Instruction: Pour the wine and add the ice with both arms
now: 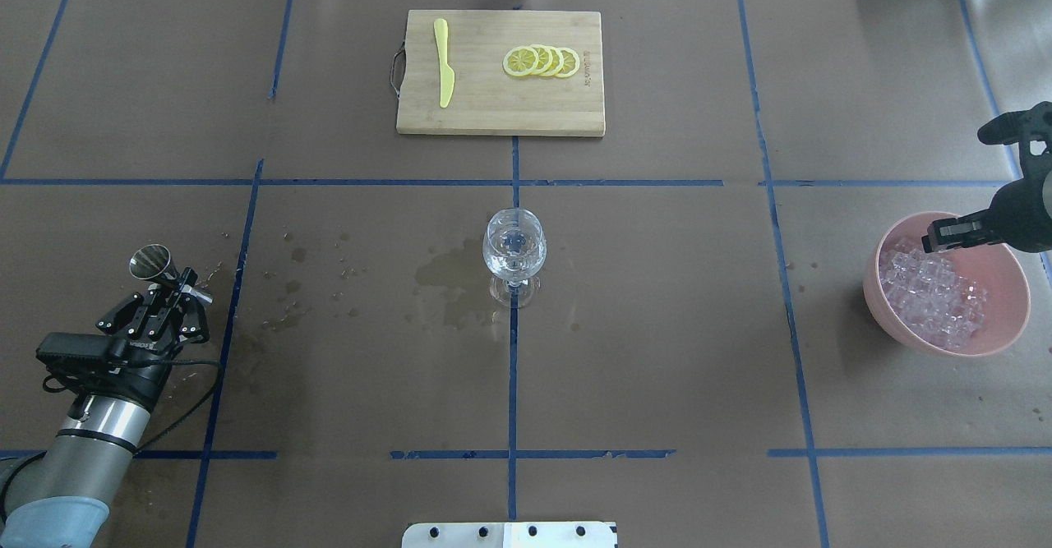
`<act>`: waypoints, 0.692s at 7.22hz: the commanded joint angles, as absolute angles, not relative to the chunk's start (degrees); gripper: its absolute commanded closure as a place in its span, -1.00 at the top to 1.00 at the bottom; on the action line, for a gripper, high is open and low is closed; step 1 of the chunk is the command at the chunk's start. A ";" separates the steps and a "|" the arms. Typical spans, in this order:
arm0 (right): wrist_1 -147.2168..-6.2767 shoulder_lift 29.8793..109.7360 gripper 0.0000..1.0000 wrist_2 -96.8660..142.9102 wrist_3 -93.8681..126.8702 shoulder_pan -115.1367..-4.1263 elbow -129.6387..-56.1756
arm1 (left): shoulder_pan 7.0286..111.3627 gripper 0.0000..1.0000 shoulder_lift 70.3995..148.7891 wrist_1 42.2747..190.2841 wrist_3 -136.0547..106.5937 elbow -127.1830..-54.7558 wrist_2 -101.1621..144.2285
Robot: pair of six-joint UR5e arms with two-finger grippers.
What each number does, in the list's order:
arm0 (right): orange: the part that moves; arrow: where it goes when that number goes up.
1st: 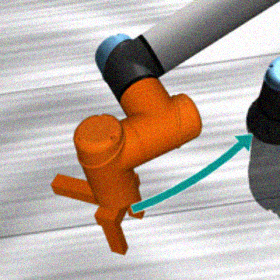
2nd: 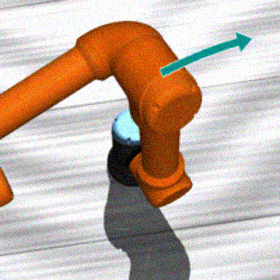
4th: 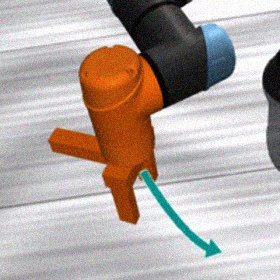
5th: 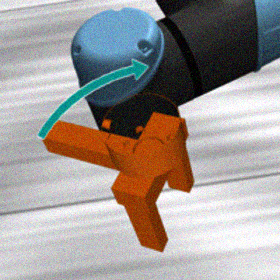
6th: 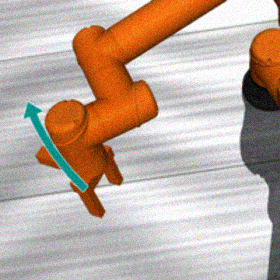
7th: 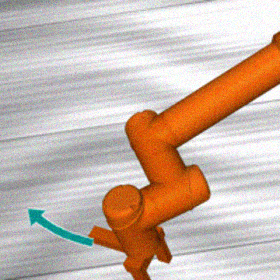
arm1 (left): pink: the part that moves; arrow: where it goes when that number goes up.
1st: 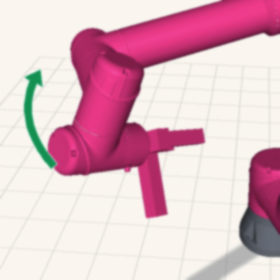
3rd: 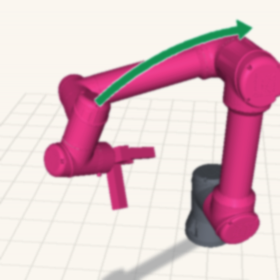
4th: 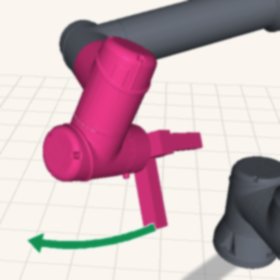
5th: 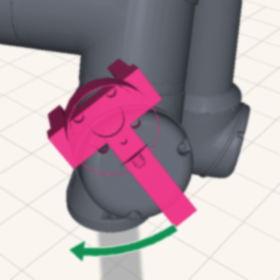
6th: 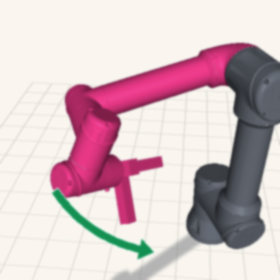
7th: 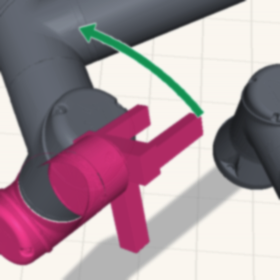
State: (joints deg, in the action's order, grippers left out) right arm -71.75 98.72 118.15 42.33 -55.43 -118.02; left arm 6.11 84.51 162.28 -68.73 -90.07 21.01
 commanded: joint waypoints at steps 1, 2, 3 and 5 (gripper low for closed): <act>-71.72 97.57 -1.00 118.30 42.36 -55.37 -120.92 | 6.06 -1.00 84.11 162.42 -69.61 -89.56 21.44; -71.72 97.38 -1.00 118.30 42.36 -55.63 -122.85 | 6.06 -1.00 84.20 162.42 -69.61 -89.73 21.97; -71.72 97.21 -1.00 118.21 42.36 -55.72 -124.52 | 6.06 -1.00 84.20 162.42 -69.61 -89.91 22.41; -71.11 96.77 -1.00 118.56 44.28 -55.72 -126.82 | 5.98 -1.00 84.55 162.42 -69.61 -90.18 22.68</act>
State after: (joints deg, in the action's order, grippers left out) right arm -71.45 97.09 118.35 42.90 -55.73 -125.35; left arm 6.03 84.33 162.46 -69.61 -90.07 22.52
